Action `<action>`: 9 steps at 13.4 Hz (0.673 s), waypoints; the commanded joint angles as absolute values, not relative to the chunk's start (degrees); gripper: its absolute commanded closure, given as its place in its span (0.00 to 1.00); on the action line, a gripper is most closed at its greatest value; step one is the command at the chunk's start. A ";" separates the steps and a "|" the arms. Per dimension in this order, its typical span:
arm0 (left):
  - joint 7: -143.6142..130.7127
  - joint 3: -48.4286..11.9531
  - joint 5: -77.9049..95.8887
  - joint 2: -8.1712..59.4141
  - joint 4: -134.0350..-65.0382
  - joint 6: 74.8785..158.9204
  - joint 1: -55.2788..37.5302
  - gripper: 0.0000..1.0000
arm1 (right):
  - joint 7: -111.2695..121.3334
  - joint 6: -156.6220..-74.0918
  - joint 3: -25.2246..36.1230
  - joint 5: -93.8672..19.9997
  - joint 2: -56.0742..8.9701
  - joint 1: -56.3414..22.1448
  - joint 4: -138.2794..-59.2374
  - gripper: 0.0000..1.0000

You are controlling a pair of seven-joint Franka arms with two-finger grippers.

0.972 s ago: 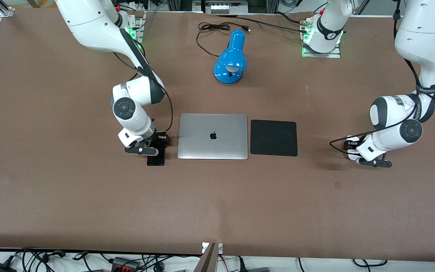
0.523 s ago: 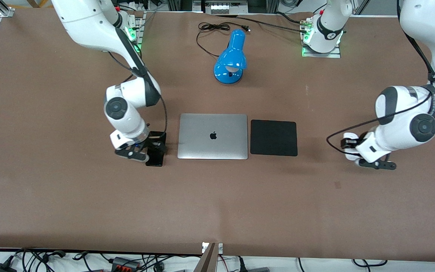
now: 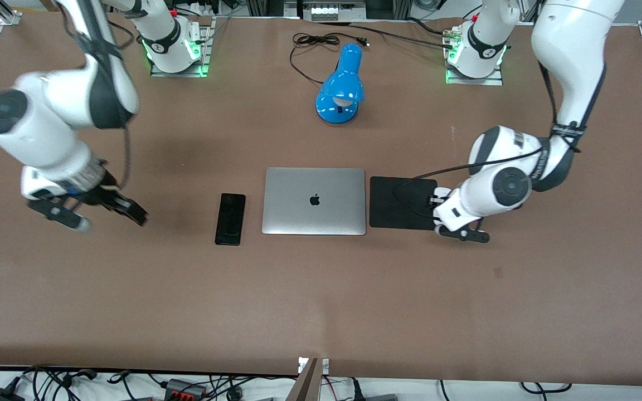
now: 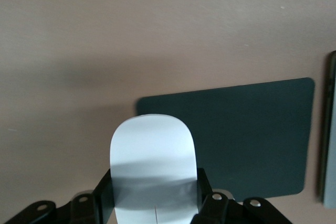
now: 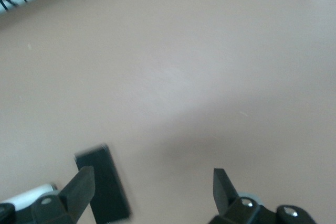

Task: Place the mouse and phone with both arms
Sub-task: 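Release the phone and raise the right gripper while the left gripper carries the mouse, then lower the white mouse onto the black mouse pad with the left gripper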

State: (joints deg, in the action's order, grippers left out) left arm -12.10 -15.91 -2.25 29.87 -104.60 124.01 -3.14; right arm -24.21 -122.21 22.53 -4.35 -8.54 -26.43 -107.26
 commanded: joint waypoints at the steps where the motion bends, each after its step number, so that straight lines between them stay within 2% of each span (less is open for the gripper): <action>1: -13.97 -15.91 -2.64 31.19 -105.55 127.07 -3.86 0.71 | -18.64 -108.43 24.69 -4.13 -5.01 -26.10 -101.46 0.00; 4: -14.15 -15.91 -2.64 31.29 -106.26 128.50 -3.87 0.71 | -17.84 -88.56 25.66 0.95 -9.21 -24.35 -83.74 0.00; 5: -14.15 -15.91 -2.64 31.38 -106.26 128.50 -4.04 0.71 | -17.75 -85.37 25.84 0.71 -11.32 -22.87 -80.19 0.00; 7: -14.15 -15.91 -2.64 31.29 -106.26 128.50 -4.04 0.71 | -17.23 -85.43 24.62 0.44 -12.57 -20.83 -78.40 0.00; 8: -14.15 -15.91 -2.64 31.38 -106.17 128.50 -4.04 0.71 | -17.66 -85.60 21.30 0.35 -12.05 -17.35 -78.49 0.00; 9: -14.15 -15.91 -2.64 31.38 -106.17 128.50 -4.13 0.71 | -17.75 -85.26 13.00 0.44 -11.52 -8.70 -79.10 0.00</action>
State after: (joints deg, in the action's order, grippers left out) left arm -13.31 -15.81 -2.26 31.95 -105.57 127.96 -4.08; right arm -18.50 -87.28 22.49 0.32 -10.50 -19.12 -81.18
